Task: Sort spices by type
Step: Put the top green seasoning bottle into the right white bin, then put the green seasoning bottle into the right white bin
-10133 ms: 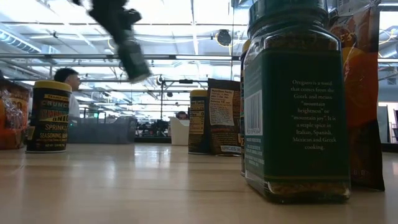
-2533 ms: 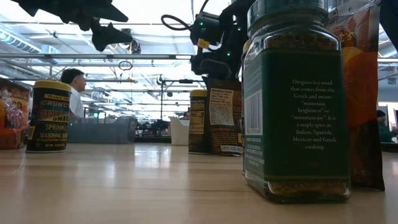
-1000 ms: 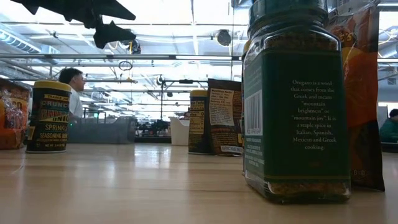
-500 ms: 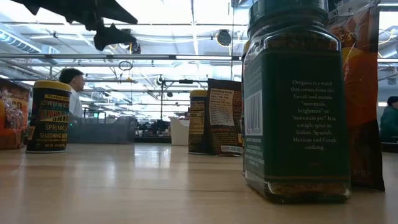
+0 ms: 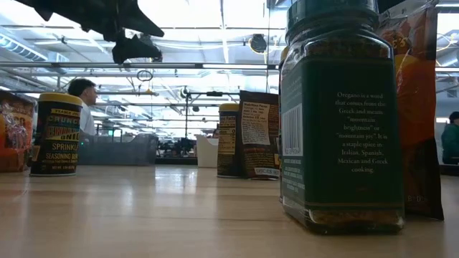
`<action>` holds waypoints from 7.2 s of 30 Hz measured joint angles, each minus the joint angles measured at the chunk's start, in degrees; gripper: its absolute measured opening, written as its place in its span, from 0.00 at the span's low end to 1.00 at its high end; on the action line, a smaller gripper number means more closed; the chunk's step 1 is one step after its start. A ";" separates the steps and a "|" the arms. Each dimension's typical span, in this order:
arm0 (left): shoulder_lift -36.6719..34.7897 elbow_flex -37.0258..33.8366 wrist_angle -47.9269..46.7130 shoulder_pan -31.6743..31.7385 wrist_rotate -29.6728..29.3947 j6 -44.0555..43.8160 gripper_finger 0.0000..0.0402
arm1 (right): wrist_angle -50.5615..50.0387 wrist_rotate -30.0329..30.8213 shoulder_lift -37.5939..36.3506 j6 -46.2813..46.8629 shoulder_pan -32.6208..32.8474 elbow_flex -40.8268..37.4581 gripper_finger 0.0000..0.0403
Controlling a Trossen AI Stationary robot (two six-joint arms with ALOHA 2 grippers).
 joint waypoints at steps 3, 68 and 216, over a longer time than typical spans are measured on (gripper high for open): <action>0.42 0.00 0.54 0.00 0.39 0.00 0.73 | 1.10 -0.19 0.00 0.14 -0.72 -0.56 0.47; 0.67 0.00 0.47 0.00 1.10 0.02 0.73 | 12.26 -0.43 0.11 0.72 -3.93 -11.04 0.63; 0.69 -0.02 -7.60 0.02 13.29 12.66 0.73 | 5.22 -25.39 46.73 -40.43 70.51 43.89 0.60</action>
